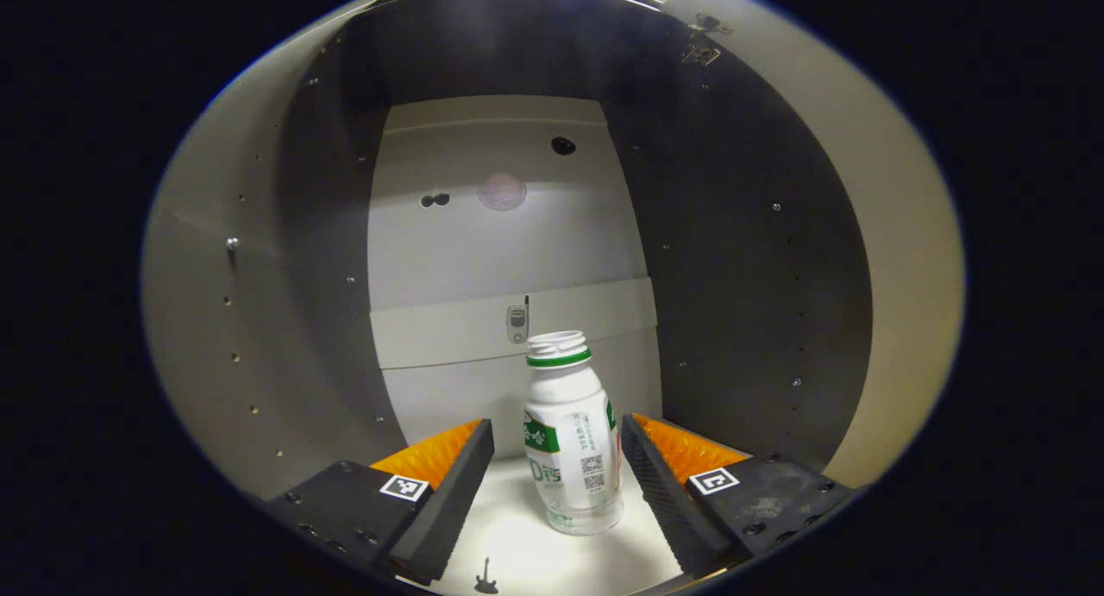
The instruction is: Open the cabinet door with the right hand, grasp the bottle in the cabinet with the left hand and place it on the coaster, then close the cabinet door with the right hand.
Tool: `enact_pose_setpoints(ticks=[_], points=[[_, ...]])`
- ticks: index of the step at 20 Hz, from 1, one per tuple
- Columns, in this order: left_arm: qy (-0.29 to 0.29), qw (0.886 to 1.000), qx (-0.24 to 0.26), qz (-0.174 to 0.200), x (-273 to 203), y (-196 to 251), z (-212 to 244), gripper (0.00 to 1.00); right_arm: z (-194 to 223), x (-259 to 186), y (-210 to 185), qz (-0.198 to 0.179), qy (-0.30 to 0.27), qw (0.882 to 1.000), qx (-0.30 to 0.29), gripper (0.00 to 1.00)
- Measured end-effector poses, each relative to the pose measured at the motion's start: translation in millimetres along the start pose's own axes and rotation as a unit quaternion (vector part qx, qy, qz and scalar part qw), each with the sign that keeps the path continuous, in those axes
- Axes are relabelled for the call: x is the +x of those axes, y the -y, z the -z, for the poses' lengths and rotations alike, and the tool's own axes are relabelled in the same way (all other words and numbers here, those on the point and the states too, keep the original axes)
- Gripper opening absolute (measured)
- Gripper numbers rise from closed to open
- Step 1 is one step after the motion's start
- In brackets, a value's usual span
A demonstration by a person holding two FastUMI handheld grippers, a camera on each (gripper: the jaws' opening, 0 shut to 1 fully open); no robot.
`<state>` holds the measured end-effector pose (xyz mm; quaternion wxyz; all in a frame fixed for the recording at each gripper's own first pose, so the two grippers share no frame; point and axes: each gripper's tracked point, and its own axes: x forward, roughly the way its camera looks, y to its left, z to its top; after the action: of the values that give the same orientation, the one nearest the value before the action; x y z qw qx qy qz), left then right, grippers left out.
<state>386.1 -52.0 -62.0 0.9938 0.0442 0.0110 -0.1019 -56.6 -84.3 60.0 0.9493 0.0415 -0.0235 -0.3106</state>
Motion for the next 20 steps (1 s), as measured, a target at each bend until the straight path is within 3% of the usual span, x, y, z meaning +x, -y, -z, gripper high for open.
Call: enact_pose_setpoints(ticks=[4,9,10,11,15,20], points=[[-0.004,1.000,0.015,0.001,21,3,8,0.93,1,2,-2,0.024,-0.004,1.000,-0.005,0.07],[-0.024,0.999,-0.024,-0.002,40,2,26,0.93,-1,0,-1,0.041,-0.008,0.999,-0.011,0.07],[-0.024,0.999,-0.025,-0.002,42,4,25,0.85,-2,0,-1,0.039,-0.007,0.999,-0.010,0.07],[-0.024,0.999,-0.033,0.006,34,6,22,0.78,-1,1,-1,0.038,-0.007,0.999,-0.011,0.07],[0.004,0.998,-0.051,0.036,-13,10,-14,0.76,1,2,-4,0.013,-0.014,1.000,-0.007,0.07],[0.040,0.998,-0.042,0.026,-91,5,-62,0.76,4,-1,-12,-0.056,-0.011,0.998,-0.008,0.07]])
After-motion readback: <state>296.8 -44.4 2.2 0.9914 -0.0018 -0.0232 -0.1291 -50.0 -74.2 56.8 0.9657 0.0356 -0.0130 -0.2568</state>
